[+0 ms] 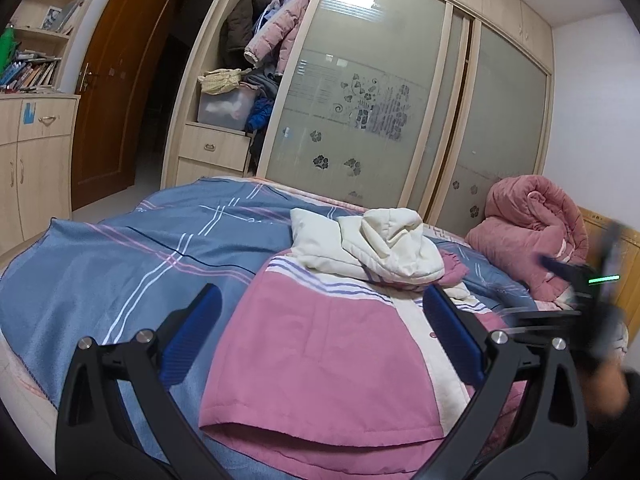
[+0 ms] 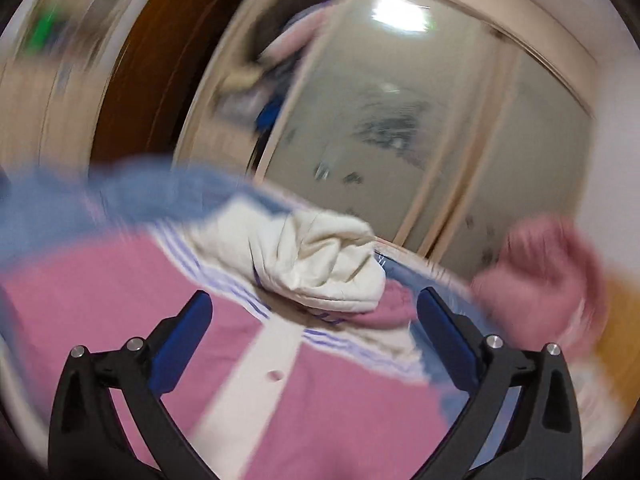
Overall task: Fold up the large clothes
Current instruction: 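Lay the hood back onto the folded chest with the right tool, release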
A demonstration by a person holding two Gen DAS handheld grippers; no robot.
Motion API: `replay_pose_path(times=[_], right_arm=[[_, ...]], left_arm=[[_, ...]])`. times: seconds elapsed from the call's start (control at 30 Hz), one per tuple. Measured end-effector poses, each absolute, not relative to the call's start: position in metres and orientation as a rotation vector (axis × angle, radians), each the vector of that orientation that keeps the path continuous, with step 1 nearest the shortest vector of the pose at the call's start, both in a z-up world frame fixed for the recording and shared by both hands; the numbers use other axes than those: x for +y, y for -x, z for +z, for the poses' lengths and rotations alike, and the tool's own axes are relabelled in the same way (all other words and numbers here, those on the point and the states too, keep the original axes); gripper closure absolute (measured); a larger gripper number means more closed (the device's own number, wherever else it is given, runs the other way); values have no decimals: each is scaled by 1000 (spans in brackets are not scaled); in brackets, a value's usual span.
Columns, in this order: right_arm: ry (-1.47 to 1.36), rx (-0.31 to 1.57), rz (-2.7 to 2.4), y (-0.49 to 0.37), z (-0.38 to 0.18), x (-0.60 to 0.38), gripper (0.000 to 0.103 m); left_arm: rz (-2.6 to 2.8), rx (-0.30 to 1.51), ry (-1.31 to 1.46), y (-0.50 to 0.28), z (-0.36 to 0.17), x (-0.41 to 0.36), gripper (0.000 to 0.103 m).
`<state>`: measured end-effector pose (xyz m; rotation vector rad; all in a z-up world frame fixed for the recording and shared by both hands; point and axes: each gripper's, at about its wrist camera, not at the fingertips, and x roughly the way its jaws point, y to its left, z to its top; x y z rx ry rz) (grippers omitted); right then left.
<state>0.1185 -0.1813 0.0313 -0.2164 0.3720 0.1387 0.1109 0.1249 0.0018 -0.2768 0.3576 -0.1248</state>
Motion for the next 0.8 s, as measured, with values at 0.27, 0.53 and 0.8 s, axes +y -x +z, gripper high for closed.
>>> replay_pose_path(times=[0.27,0.53,0.8], right_arm=[[-55,344,42,-32,33,-233,1],[-22,380,-10,-34,23,-240,1],[-11,379,-20,-32,18,-240,1]], left_arm=[[-114,389,157,-110,5,86,2],[-135,397,43,-105,5,53,2],[-134,412,48,-108,4,53,2]])
